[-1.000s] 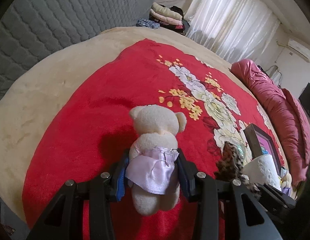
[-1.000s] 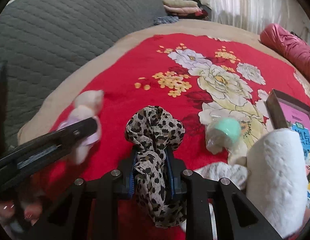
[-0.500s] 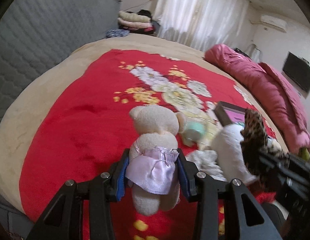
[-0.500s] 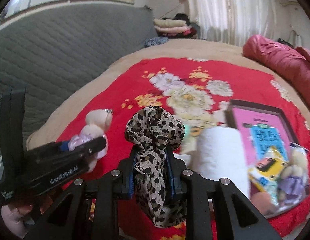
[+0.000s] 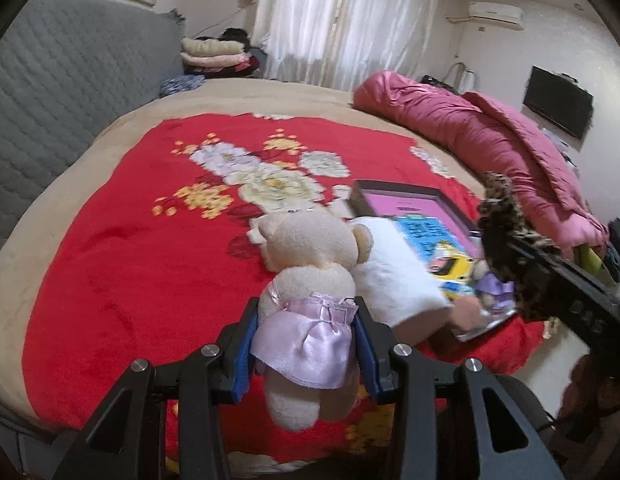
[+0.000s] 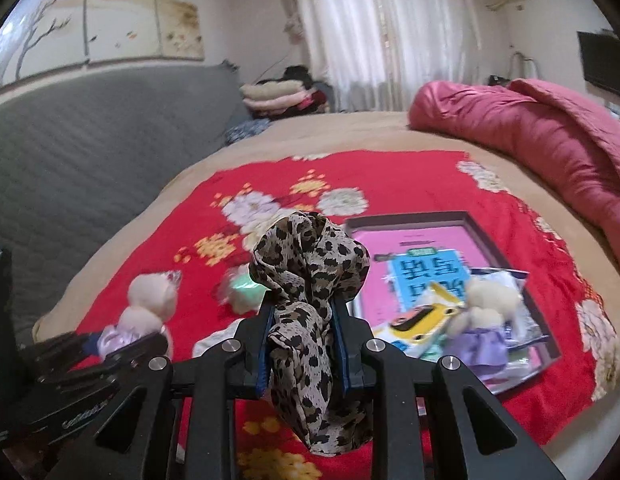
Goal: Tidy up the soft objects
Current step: 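Carry the bear with the left tool and scrunchie with the right tool to the tray, then lower the bear onto the tray with the left tool while the right tool releases the scrunchie, then withdraw both tools from the tray toward the white floral scrunchie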
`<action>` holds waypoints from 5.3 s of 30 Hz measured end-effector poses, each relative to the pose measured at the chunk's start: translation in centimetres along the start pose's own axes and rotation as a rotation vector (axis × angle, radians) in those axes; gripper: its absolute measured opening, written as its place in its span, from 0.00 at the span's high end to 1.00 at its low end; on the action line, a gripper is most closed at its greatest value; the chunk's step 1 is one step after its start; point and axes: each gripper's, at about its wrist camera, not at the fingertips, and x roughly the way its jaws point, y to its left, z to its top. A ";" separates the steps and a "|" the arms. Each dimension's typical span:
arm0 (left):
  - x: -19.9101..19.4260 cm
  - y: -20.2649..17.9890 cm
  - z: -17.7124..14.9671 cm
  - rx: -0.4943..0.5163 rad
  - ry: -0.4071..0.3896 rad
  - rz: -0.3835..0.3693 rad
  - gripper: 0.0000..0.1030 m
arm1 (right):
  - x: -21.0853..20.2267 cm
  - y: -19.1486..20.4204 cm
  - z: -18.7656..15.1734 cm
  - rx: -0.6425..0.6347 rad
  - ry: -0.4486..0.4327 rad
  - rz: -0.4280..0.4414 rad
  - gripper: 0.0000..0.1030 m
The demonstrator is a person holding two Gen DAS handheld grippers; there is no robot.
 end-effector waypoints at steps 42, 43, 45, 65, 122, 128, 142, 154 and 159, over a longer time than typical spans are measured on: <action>11.0 -16.5 4.2 0.197 0.197 -0.177 0.57 | -0.1 -14.8 -2.0 0.253 -0.070 -0.199 0.73; 11.4 -16.5 4.2 0.195 0.203 -0.178 0.57 | 0.0 -14.8 -2.0 0.251 -0.068 -0.197 0.73; 12.4 -16.7 4.2 0.192 0.222 -0.177 0.56 | 0.2 -14.9 -2.1 0.247 -0.067 -0.194 0.73; 15.1 -16.6 3.5 0.212 0.271 -0.185 0.51 | 1.7 -15.0 -2.1 0.228 -0.044 -0.176 0.73; 8.3 -11.5 3.1 0.178 0.180 -0.155 0.42 | 4.4 -13.9 -1.4 0.236 -0.058 -0.090 0.27; 7.5 -11.6 3.2 0.179 0.166 -0.158 0.42 | 3.7 -13.4 -1.4 0.226 -0.067 -0.094 0.27; 5.2 -9.8 2.8 0.142 0.140 -0.158 0.42 | 1.6 -11.7 -1.1 0.185 -0.100 -0.131 0.26; 2.9 -6.1 2.4 0.090 0.106 -0.122 0.42 | -0.1 -9.2 -0.4 0.150 -0.130 -0.109 0.26; 2.0 -2.9 2.0 0.049 0.102 -0.077 0.42 | -0.5 -7.7 -0.2 0.123 -0.130 -0.088 0.26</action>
